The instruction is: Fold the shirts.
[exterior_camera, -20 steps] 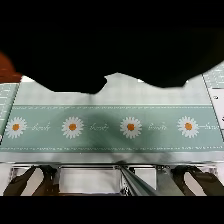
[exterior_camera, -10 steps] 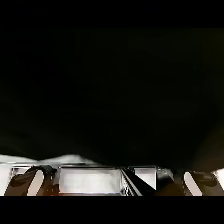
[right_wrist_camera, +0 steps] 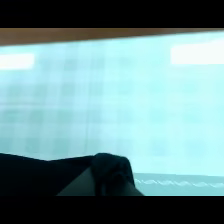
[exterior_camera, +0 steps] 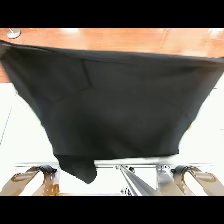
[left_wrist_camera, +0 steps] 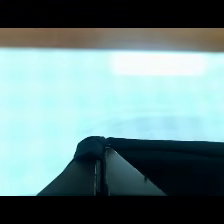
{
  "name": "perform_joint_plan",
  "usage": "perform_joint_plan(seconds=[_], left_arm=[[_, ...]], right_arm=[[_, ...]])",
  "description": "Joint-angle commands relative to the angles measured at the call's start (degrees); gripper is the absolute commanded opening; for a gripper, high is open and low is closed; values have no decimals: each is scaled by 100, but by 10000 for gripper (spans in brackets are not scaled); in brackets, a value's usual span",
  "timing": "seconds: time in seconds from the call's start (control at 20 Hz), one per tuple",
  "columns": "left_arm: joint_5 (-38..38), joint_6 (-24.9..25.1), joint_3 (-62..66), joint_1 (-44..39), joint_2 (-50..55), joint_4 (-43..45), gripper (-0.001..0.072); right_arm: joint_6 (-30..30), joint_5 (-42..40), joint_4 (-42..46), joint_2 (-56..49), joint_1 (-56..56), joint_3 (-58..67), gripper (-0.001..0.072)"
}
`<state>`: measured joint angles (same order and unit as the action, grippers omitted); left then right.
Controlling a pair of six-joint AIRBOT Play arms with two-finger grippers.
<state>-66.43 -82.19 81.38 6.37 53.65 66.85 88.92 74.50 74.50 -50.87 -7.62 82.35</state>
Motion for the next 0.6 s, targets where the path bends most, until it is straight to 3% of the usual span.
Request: perform_joint_plan(seconds=[0.0, 0.25, 0.4, 0.55], left_arm=[[892, -76, -79, -323, 1342, -85, 19], [2197, -719, -31, -376, 2736, -87, 19], [2356, -1196, -31, -378, 3327, -92, 20], [2306, -1266, -33, -378, 3707, -275, 20]], right_arm=[[-114, -1145, -553, -1447, 4, -365, 26], [4, -1681, -1008, -3875, 4, 691, 26], [90, -1602, -1484, -5023, 9, 1600, 26], [90, -1550, -1899, -5692, 9, 2072, 26]])
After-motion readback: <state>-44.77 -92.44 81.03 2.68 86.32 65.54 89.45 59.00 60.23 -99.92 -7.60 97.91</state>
